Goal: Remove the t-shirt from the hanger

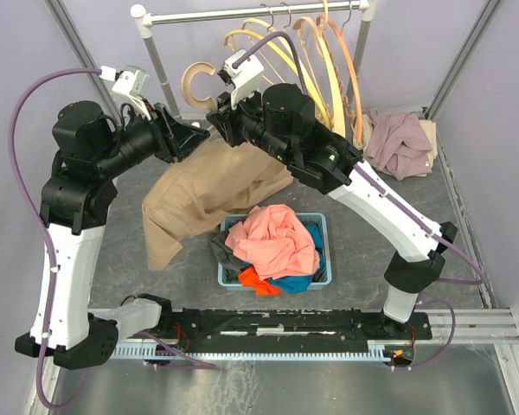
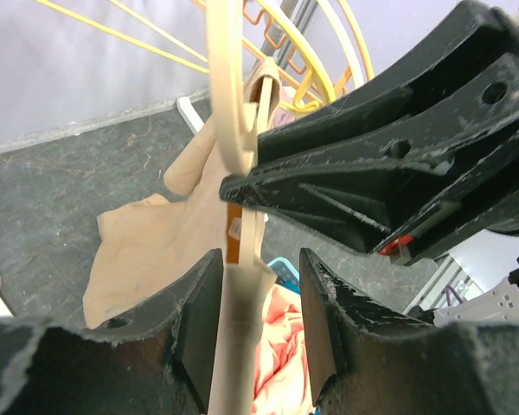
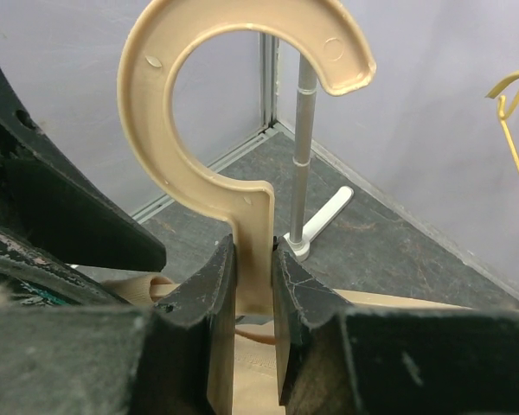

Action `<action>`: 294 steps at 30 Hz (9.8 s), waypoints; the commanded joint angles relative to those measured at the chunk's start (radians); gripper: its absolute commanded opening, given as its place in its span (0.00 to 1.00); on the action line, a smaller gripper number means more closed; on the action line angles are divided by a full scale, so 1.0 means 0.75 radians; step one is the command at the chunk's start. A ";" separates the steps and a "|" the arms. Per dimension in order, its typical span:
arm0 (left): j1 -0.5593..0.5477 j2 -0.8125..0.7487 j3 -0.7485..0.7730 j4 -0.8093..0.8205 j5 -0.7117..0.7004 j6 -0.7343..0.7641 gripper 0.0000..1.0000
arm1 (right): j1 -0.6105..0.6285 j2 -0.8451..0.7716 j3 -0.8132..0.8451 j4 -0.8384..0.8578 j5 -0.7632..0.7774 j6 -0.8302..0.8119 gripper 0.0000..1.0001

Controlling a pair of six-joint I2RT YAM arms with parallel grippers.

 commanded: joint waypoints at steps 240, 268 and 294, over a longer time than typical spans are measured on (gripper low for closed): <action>-0.093 -0.239 -0.029 0.061 0.154 0.028 0.03 | -0.247 -0.449 -0.276 -0.259 0.209 0.553 0.45; -0.093 -0.193 0.091 -0.093 0.096 0.073 0.03 | -0.337 -0.567 -0.368 -0.265 0.529 0.468 0.01; -0.093 -0.313 -0.045 0.273 0.005 -0.142 0.03 | -0.510 -0.476 -0.349 -0.384 0.350 0.617 0.01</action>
